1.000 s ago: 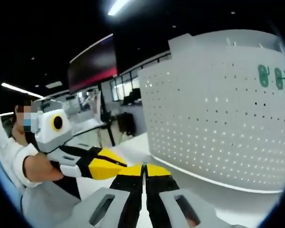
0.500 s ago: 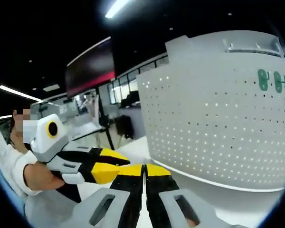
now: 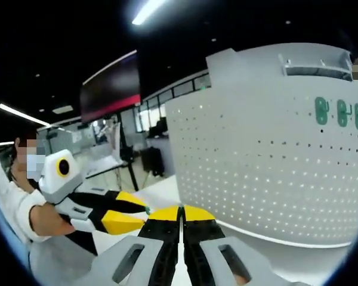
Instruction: Insert the hook assembly into the mounting plate slot until the hook locks in place.
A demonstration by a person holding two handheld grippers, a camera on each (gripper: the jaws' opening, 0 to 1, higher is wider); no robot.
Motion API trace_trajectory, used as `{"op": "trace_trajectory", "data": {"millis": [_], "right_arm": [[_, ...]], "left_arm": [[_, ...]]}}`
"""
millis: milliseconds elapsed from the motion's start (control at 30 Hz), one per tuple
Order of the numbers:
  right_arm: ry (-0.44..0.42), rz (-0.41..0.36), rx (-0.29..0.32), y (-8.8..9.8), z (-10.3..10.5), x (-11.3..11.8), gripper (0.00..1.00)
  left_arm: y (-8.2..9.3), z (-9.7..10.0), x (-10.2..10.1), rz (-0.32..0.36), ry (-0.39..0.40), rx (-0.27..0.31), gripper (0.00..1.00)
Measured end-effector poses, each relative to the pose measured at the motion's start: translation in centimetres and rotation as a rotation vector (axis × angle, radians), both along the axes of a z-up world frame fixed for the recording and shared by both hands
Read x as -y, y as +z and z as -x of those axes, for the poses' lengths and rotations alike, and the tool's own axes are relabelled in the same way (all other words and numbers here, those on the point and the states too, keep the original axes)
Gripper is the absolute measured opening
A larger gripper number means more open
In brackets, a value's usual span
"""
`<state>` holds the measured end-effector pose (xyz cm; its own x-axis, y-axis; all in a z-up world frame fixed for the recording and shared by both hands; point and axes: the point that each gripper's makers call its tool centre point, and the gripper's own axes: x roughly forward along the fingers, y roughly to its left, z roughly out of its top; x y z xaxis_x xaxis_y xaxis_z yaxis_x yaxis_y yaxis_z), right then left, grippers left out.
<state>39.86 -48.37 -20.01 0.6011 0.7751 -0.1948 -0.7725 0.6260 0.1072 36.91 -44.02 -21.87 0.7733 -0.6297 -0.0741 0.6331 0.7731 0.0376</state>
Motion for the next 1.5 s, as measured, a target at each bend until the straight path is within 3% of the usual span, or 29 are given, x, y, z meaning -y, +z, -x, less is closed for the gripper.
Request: {"op": "trace_trajectory", "data": {"millis": [300,433,533,1000,1367,1500], "right_arm": [[0.057,0.011,0.023,0.6,0.9,0.4,0.0],[0.1,0.025,0.026,0.5,1.5,0.3,0.0],[0.125,0.03,0.028,0.6,1.9,0.1,0.0],[0.317,0.092,0.041,0.0,5.2,-1.4,0.0],[0.47,0.145,0.055,-0.9,7.7,-2.3,0.0],[0.507,0.153,0.054,-1.0,8.2,-2.4,0.0]], "left_arm": [[-0.1,-0.4,-0.6,0.019,0.0,-0.019,0.14],[0.3,-0.2,-0.3,0.037,-0.048,-0.026,0.11],[0.3,0.0,0.0,0.0,-0.081,-0.017,0.11],[1.5,1.8,0.7,0.0,-0.322,-0.009,0.1],[0.8,4.1,2.1,-0.005,-0.507,-0.03,0.06],[0.6,4.4,2.1,-0.004,-0.53,-0.034,0.05]]}}
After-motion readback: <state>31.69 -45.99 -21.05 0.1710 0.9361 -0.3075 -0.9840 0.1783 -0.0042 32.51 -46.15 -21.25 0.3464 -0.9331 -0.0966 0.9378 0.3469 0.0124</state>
